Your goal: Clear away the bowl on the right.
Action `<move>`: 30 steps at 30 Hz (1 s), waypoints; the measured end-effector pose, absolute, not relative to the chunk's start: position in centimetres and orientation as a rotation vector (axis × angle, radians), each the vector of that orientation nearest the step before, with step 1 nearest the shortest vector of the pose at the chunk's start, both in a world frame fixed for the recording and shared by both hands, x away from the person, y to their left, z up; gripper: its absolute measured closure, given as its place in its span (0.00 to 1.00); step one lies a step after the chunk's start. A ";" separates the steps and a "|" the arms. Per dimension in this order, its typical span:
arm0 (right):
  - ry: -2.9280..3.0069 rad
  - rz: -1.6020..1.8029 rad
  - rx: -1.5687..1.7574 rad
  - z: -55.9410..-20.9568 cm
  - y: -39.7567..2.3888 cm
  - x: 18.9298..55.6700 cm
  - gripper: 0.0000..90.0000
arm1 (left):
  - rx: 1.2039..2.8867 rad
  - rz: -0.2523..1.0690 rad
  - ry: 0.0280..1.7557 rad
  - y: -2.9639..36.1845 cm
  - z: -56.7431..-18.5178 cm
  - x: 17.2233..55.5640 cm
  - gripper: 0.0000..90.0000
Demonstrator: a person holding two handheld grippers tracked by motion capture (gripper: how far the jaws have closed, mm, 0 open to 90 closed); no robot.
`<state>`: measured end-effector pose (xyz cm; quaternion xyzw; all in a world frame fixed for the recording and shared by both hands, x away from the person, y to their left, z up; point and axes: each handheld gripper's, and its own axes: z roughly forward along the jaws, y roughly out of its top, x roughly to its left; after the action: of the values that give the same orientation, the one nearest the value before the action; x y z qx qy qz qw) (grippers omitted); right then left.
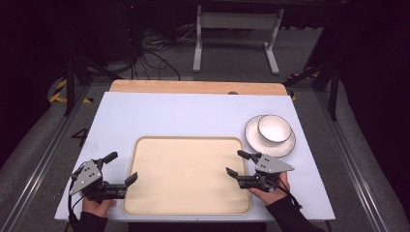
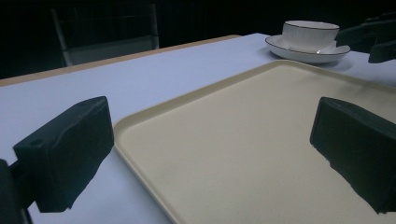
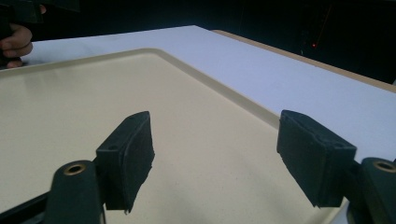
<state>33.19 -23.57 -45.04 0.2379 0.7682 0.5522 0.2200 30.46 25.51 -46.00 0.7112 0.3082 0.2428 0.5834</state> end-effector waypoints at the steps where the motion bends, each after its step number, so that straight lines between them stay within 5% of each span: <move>1: 2.126 1.523 0.655 -45.0 -23.5 33.2 0.30 | 1.662 0.568 0.719 25.5 -46.0 30.5 0.00; 30: 2.122 1.549 0.616 -44.2 -23.1 32.9 0.31 | 1.682 0.573 0.717 25.4 -46.0 30.5 0.00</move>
<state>32.86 -23.15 -44.21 0.2228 0.7670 0.5601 0.2197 30.53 25.37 -45.96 0.7183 0.3060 0.2445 0.5750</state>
